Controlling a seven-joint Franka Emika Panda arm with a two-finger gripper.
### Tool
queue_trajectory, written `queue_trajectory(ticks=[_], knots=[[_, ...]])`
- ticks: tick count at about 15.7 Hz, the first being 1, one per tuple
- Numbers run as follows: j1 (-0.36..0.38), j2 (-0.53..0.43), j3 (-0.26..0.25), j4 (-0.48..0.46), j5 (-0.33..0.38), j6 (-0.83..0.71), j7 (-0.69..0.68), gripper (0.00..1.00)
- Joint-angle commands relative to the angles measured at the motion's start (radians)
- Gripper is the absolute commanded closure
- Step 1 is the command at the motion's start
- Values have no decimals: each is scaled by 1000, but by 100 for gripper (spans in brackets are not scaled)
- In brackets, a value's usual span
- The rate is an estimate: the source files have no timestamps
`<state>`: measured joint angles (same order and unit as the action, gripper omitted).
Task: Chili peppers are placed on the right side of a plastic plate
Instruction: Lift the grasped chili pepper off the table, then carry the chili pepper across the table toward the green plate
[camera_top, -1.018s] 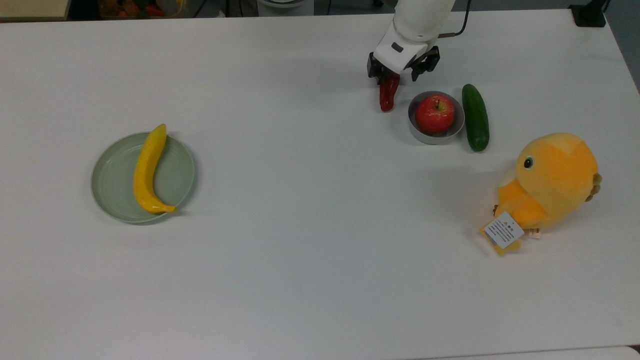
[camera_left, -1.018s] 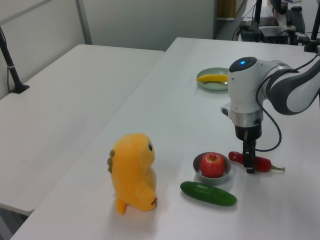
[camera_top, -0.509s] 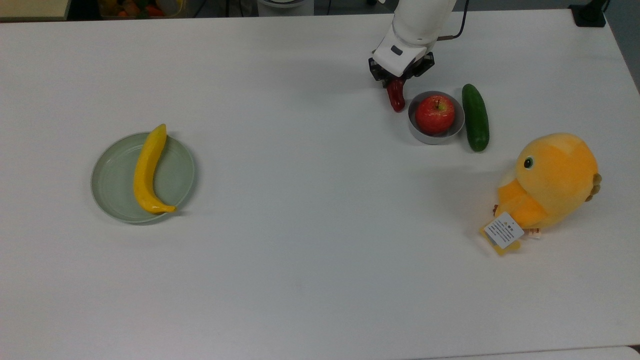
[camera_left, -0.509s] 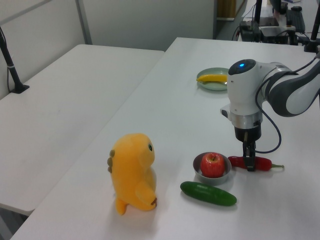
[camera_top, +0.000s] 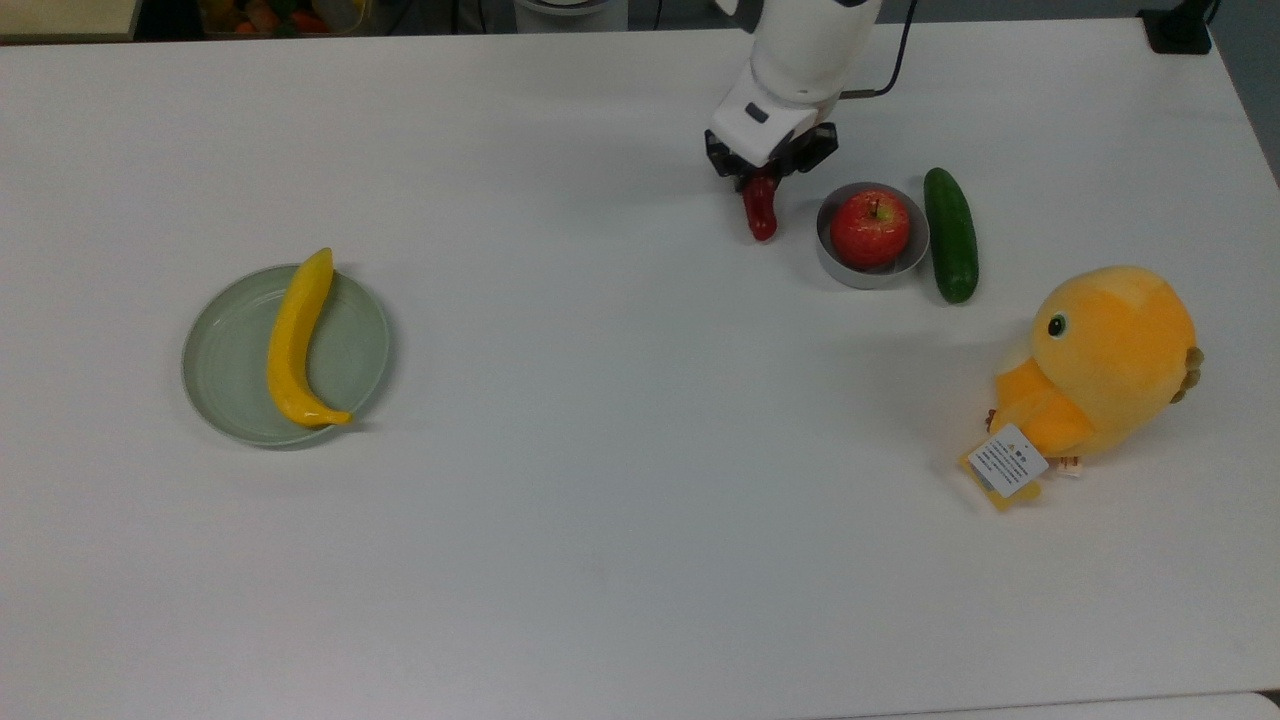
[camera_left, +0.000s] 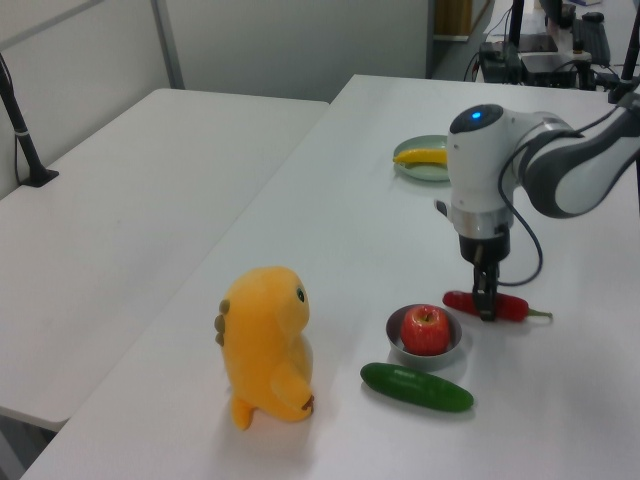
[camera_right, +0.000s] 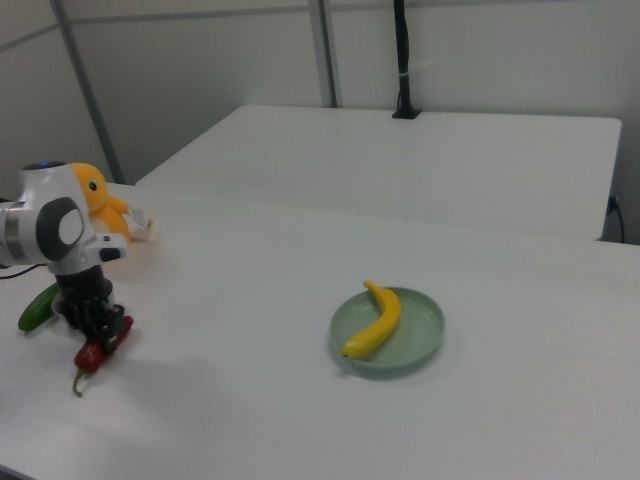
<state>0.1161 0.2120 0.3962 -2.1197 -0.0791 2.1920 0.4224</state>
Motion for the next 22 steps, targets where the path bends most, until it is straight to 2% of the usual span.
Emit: queue_trajectory(ticks=[1,9,16,22], knots=[[-35,-11,-46,12,-28,60,-10,84],[-79,-8,-227,109,-38,114,-103,84],[-125,-5,-330,132,-36,224,-160,84],[-159,-3,-407,193,-24,223,-282,84]])
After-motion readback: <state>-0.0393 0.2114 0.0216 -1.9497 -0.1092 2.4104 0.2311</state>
